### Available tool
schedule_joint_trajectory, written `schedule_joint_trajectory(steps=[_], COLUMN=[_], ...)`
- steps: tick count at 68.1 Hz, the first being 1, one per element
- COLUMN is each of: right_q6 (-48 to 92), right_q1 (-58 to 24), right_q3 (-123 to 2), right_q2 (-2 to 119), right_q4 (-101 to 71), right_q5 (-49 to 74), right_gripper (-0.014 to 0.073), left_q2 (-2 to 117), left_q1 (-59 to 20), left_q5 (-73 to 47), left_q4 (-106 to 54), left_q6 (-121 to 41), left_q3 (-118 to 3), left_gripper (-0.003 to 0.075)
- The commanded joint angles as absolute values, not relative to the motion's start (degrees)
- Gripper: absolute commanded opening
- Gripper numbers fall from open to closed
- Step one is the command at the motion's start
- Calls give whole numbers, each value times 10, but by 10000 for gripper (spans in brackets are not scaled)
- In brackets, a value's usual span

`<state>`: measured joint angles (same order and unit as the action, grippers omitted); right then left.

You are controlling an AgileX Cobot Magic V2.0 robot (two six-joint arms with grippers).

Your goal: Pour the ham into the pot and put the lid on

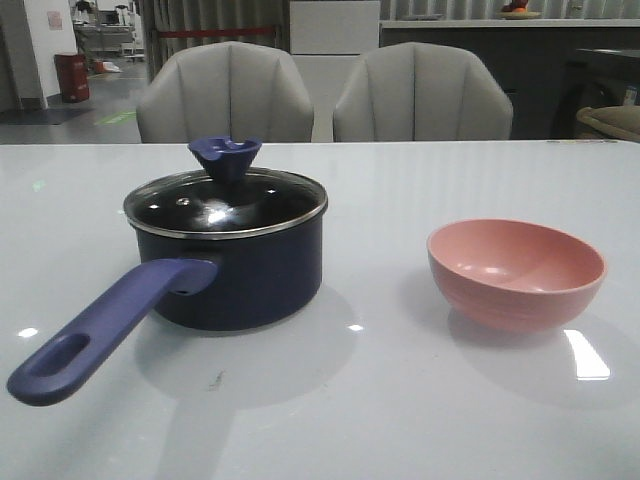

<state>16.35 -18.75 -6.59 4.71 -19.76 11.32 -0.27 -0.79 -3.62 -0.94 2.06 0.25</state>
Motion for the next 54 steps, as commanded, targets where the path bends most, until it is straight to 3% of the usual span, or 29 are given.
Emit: schedule_joint_trajectory(steps=[1, 30, 54], right_q6=[170, 169, -10], right_q1=[-188, -184, -64], right_q3=[-84, -76, -23], right_q2=[53, 53, -13], right_q4=[-201, -183, -39], right_q5=[71, 69, 66], right_gripper=[159, 159, 159], left_q2=[-14, -14, -14], left_q1=[-9, -9, -9], left_q5=[12, 12, 12], left_q4=[-10, -10, -10], left_q6=[27, 27, 27], left_q3=[15, 15, 15], left_gripper=[134, 134, 134])
